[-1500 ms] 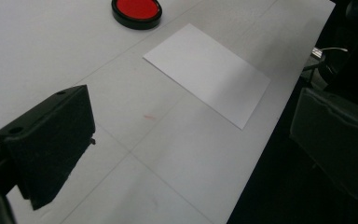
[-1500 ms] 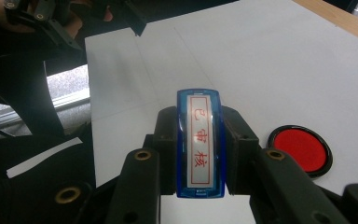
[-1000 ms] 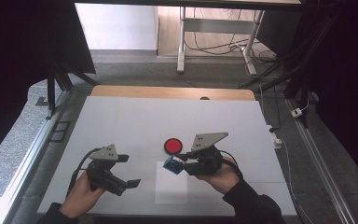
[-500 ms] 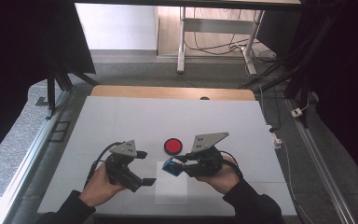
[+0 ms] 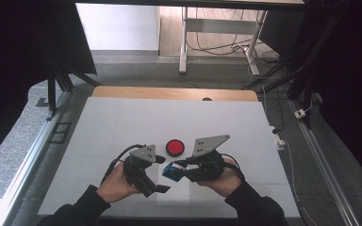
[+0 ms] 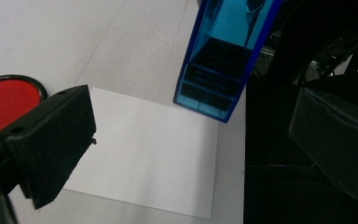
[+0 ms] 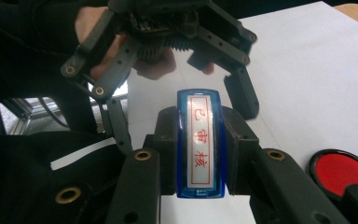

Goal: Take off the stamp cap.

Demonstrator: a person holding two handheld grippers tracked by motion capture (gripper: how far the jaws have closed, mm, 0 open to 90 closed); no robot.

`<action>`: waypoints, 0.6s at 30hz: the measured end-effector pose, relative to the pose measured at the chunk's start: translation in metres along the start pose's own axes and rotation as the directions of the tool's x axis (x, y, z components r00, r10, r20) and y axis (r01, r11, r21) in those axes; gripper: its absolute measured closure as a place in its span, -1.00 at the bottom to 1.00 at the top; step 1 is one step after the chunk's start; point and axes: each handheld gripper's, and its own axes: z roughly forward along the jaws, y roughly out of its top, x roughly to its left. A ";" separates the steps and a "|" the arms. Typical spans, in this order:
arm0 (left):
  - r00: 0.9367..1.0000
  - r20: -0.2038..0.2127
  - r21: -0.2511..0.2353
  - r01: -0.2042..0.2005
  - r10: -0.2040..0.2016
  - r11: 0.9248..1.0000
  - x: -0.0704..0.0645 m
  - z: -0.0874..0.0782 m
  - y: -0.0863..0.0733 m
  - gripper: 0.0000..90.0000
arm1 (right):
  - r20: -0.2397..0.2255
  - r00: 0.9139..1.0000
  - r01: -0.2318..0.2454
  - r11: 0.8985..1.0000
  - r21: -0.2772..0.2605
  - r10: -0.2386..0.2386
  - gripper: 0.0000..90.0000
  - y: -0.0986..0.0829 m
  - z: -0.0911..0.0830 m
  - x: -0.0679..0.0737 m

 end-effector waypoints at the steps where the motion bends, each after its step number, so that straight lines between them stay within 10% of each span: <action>1: 1.000 0.000 -0.002 -0.004 0.004 1.000 -0.001 0.000 0.000 -0.94 | -0.005 1.000 0.001 1.000 -0.001 -0.001 0.58 0.000 0.000 0.001; 18: 0.995 0.063 -0.033 -0.079 0.081 0.996 -0.004 -0.003 -0.007 0.05 | -0.061 0.998 0.027 1.000 0.002 -0.027 0.58 0.000 0.003 0.006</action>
